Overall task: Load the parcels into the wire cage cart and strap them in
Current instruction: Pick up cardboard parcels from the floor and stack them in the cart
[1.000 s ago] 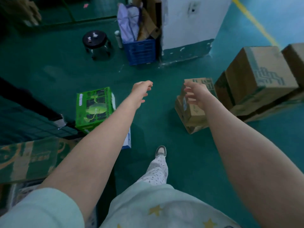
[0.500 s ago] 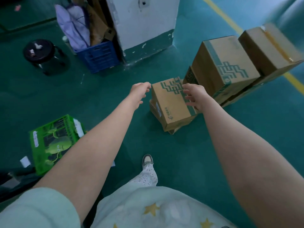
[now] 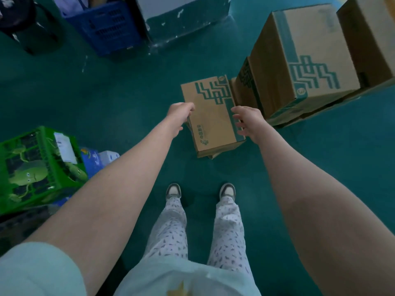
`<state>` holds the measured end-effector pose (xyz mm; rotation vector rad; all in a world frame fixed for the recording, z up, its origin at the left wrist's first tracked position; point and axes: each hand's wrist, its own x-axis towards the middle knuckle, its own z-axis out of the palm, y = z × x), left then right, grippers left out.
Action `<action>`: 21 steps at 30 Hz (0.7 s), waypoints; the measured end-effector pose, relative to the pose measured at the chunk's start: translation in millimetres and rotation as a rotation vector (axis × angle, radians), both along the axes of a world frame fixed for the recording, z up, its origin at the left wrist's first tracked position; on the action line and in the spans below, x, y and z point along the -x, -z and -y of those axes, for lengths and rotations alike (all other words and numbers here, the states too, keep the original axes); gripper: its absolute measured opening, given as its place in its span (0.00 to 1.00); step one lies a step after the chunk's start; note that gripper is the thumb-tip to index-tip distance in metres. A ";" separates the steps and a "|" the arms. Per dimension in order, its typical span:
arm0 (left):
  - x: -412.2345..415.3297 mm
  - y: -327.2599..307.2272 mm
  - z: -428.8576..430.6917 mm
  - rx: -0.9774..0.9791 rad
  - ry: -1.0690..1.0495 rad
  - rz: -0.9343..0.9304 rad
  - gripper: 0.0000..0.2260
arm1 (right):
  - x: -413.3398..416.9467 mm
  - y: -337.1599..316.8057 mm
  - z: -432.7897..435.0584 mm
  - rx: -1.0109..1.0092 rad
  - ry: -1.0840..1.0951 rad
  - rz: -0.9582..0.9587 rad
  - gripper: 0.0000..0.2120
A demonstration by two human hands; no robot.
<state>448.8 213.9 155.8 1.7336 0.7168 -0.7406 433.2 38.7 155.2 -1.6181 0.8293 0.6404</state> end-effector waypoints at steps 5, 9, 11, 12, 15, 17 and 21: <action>-1.0 52.6 29.4 0.000 -0.095 -0.049 0.12 | -14.1 50.4 33.9 0.031 -0.082 -0.043 0.18; -0.5 101.1 47.7 -0.020 -0.164 -0.092 0.06 | -25.2 98.8 54.4 0.045 -0.113 -0.065 0.19; -0.6 122.3 52.8 -0.039 -0.214 -0.107 0.03 | -28.4 120.3 59.6 0.060 -0.126 -0.067 0.19; 0.2 134.4 55.7 -0.053 -0.231 -0.111 0.02 | -30.1 133.0 62.1 0.079 -0.130 -0.063 0.18; 5.4 166.2 59.8 -0.064 -0.260 -0.123 0.24 | -30.6 164.8 69.7 0.144 -0.120 -0.019 0.20; 9.3 185.3 63.3 -0.077 -0.277 -0.132 0.30 | -30.5 185.5 75.6 0.166 -0.116 0.001 0.23; 12.2 210.5 69.1 -0.062 -0.351 -0.187 0.32 | -29.1 215.9 81.0 0.173 -0.116 -0.010 0.30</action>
